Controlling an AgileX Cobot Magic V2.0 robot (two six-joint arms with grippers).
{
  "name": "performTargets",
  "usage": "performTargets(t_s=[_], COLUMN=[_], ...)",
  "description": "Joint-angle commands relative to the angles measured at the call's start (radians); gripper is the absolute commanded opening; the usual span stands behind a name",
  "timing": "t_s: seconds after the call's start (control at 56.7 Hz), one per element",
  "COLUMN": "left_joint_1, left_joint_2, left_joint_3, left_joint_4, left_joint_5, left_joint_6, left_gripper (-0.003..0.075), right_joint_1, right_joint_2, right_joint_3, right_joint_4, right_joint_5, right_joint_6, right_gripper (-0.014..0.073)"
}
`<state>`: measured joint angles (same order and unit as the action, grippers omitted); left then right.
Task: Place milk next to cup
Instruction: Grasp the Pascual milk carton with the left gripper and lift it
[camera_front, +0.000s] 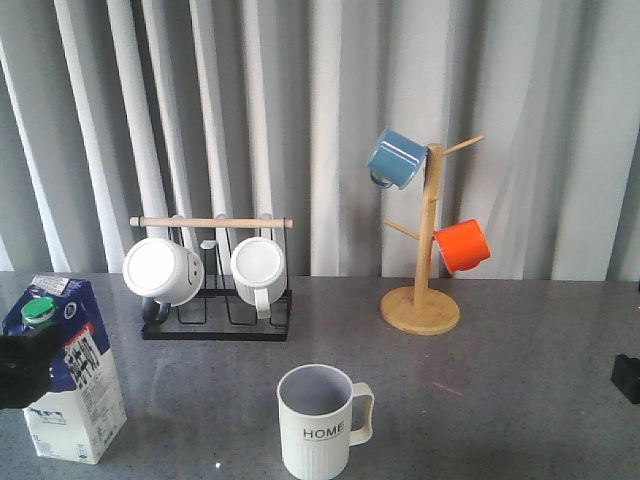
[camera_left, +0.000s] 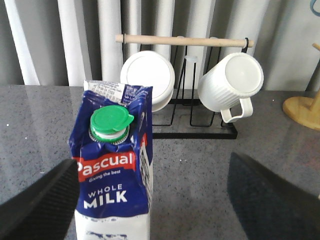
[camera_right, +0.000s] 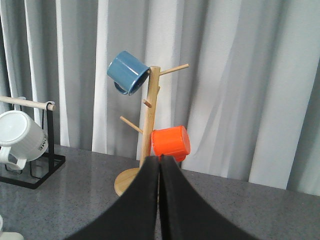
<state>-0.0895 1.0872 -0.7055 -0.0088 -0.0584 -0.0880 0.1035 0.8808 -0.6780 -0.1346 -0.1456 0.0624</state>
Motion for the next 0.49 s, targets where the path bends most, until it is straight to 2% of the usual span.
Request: performTargets(t_s=[0.0,0.106,0.247,0.476], left_joint_1=[0.003,0.037,0.095,0.097], left_joint_2=[-0.014,-0.013,0.028,0.169], left_joint_3=[-0.036,-0.054,-0.121,-0.252], left_joint_4=[-0.007,-0.007,-0.007,-0.007], left_joint_5=[-0.119,-0.182,-0.196,-0.103], left_joint_6=[0.019,0.022,0.016,0.009], left_gripper=[0.0587,0.0613,0.0736,0.0722], right_joint_1=[-0.007,-0.007,-0.007,-0.007], right_joint_2=[-0.008,-0.008,-0.008,-0.008], right_joint_3=[-0.031,-0.031,-0.031,-0.031], right_joint_4=[0.000,0.000,0.000,0.000], right_joint_5=[-0.069,-0.069,-0.069,-0.069], right_joint_6=[-0.001,-0.001,-0.001,-0.001], right_gripper=[-0.0008,-0.0008,-0.0008,-0.0008])
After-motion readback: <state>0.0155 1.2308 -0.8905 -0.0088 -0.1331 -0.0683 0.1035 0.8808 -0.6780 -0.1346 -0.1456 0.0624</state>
